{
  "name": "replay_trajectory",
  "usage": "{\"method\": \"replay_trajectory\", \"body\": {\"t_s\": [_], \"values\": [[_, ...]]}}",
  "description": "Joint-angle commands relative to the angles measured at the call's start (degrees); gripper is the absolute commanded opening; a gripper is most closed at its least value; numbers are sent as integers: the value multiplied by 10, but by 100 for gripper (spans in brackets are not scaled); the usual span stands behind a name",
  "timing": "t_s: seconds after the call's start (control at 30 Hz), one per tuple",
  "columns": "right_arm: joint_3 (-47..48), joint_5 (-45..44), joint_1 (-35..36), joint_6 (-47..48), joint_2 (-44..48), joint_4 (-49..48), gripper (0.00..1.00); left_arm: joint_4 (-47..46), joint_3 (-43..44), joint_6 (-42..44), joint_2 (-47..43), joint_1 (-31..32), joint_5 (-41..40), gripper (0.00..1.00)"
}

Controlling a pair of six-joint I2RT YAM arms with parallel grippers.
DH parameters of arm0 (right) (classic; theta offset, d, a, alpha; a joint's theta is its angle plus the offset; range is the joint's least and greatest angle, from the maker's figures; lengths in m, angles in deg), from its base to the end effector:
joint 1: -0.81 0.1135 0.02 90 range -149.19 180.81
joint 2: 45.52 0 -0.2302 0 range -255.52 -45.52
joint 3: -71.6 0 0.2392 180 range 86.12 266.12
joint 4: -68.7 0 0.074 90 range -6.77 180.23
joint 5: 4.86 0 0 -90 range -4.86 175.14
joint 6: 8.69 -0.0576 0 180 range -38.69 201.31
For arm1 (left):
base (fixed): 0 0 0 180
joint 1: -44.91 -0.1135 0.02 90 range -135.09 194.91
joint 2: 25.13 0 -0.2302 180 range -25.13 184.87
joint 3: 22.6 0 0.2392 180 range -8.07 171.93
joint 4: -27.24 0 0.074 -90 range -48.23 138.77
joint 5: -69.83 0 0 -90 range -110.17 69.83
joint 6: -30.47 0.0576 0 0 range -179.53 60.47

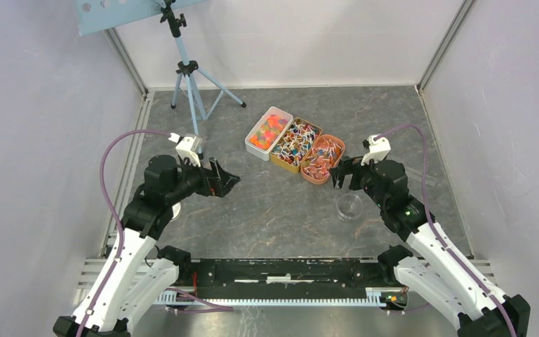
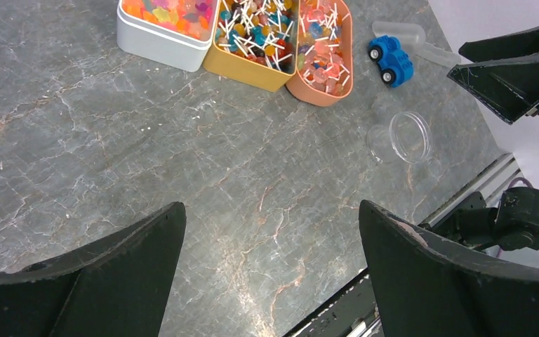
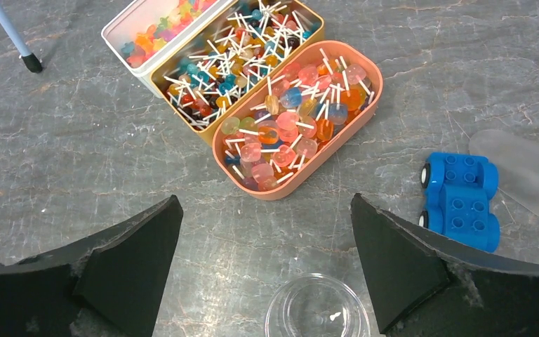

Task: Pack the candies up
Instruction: Pick up the spatula from the center of the board.

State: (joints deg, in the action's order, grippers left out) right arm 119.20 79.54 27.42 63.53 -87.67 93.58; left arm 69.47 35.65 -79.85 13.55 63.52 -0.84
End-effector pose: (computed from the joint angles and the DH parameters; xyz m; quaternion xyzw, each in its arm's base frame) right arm 0.1914 0.0896 0.2470 -0.0346 0.8151 0.1810 0.5493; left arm 0.1684 -0.0768 0.2880 0.0808 0.8217 -0.3139 0.4687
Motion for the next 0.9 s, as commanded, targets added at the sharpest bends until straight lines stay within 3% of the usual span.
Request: {"method": "replay_trajectory", "body": {"t_s": [0.0, 0.23, 0.57, 0.73, 0.87], "values": [[6, -19, 2, -2, 5, -11, 98, -9, 1, 25, -9, 2, -10, 100], [7, -68, 2, 22, -1, -7, 98, -1, -1, 21, -16, 2, -15, 100], [18, -303, 2, 128, -44, -49, 98, 31, -27, 1, -69, 2, -20, 100], [75, -413, 0, 263, -149, -19, 98, 22, -34, -7, -80, 8, -17, 100], [166, -420, -31, 306, -256, 60, 98, 22, -36, -9, -86, 21, -18, 100]]}}
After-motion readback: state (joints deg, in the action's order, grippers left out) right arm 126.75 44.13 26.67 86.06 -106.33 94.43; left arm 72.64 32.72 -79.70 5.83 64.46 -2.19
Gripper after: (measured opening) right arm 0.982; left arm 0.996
